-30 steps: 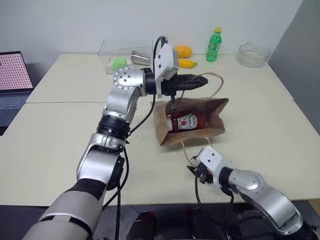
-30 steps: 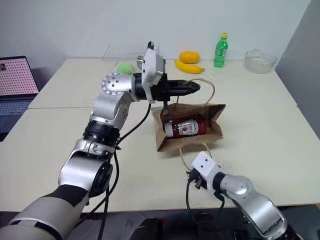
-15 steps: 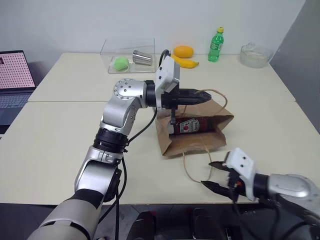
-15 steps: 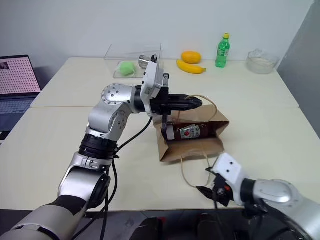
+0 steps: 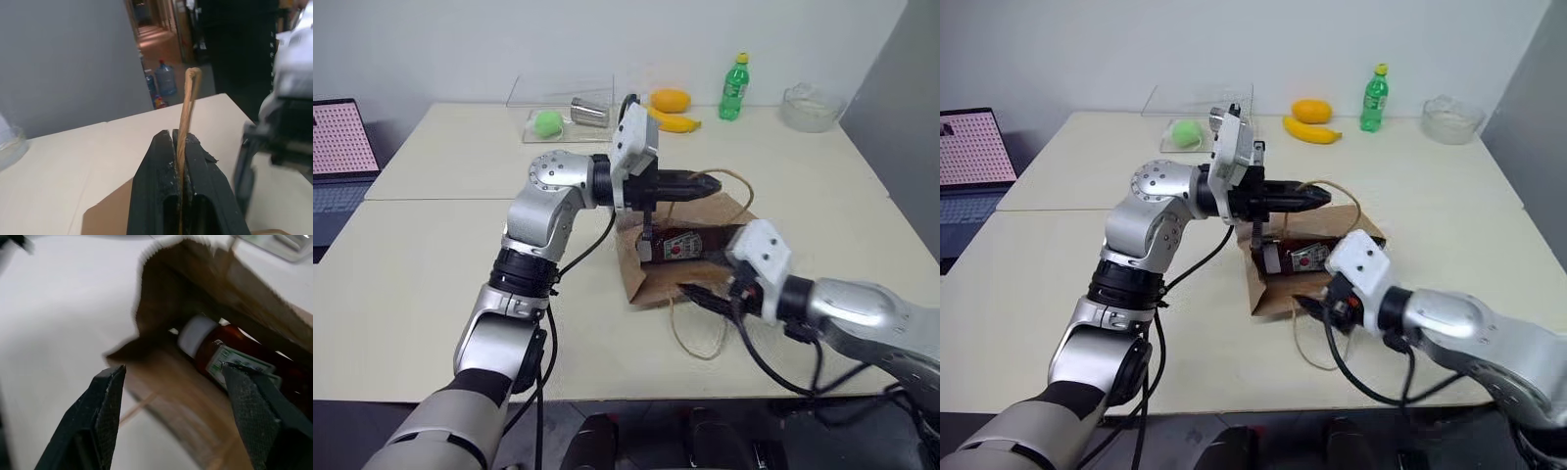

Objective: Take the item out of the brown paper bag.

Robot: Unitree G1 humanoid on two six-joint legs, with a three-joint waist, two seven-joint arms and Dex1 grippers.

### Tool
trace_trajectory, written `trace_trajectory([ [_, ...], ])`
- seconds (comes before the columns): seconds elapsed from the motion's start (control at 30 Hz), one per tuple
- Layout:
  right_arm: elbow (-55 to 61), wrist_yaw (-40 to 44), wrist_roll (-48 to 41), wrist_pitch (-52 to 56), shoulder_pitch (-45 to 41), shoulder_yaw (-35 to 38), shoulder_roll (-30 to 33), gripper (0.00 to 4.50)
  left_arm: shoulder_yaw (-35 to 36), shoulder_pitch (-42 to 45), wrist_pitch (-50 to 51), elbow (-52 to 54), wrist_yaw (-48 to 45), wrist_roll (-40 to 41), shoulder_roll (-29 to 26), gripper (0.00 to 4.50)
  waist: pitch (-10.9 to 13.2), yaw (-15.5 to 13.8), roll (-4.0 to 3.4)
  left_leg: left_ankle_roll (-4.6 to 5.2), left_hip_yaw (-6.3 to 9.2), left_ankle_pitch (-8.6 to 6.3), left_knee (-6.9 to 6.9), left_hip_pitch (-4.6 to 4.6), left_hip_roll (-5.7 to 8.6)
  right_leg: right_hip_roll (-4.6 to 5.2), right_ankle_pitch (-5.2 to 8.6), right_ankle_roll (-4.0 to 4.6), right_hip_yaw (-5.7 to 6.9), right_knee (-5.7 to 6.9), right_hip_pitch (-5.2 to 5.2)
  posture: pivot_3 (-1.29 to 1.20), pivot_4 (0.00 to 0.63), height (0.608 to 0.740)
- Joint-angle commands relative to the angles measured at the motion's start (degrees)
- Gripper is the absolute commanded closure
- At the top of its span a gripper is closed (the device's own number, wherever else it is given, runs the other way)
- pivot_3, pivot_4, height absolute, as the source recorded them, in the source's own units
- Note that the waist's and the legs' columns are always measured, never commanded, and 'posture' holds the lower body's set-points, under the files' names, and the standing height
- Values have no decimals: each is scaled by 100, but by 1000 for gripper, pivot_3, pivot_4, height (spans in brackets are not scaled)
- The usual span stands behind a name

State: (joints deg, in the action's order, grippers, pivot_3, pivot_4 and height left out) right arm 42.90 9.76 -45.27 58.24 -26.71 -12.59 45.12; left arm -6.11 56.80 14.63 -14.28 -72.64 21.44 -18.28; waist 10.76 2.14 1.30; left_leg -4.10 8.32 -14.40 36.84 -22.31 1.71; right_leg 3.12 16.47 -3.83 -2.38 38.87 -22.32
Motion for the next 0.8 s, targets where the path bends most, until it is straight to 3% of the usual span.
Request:
trace_trajectory([
  [0.03, -401, 45, 981, -173, -396, -643, -213, 865, 147, 178, -18, 85, 103, 116, -6, 4500, 0, -15, 0, 0, 4, 0, 1, -7, 1, 1, -1, 1, 2, 0, -4, 0, 150, 740],
  [0.13, -811, 127, 1806, -352, -714, -1225, -381, 13, 151, 155, -5, 142, 155, 132, -6, 4500, 0, -14, 0, -1, 7, -1, 2, -27, 3, 3, -1, 1, 6, 0, -22, 0, 150, 740],
  [0.3, -1375, 634, 3645, -949, -1416, -2543, -25, 13, 162, 149, -25, 156, 190, 137, -16, 4500, 0, 1, -2, -3, 1, 1, 8, -53, 4, 4, -4, 0, 2, 13, -62, 0, 150, 740],
  [0.47, -1784, 1446, 4978, -1436, -1930, -3407, 104, 13, 203, 213, -100, 25, 213, 120, -27, 4500, -1, 35, -2, -6, -4, 2, 8, -62, 3, 3, -4, 0, -1, 15, -77, 0, 150, 740],
  [0.8, -2990, 2170, 6507, -1911, -2139, -3631, -620, 13, 246, 287, -173, -123, 238, 103, -65, 4500, -1, 101, -2, -11, -9, 5, 10, -63, 0, 3, -16, 9, -2, 20, -82, 0, 150, 740],
])
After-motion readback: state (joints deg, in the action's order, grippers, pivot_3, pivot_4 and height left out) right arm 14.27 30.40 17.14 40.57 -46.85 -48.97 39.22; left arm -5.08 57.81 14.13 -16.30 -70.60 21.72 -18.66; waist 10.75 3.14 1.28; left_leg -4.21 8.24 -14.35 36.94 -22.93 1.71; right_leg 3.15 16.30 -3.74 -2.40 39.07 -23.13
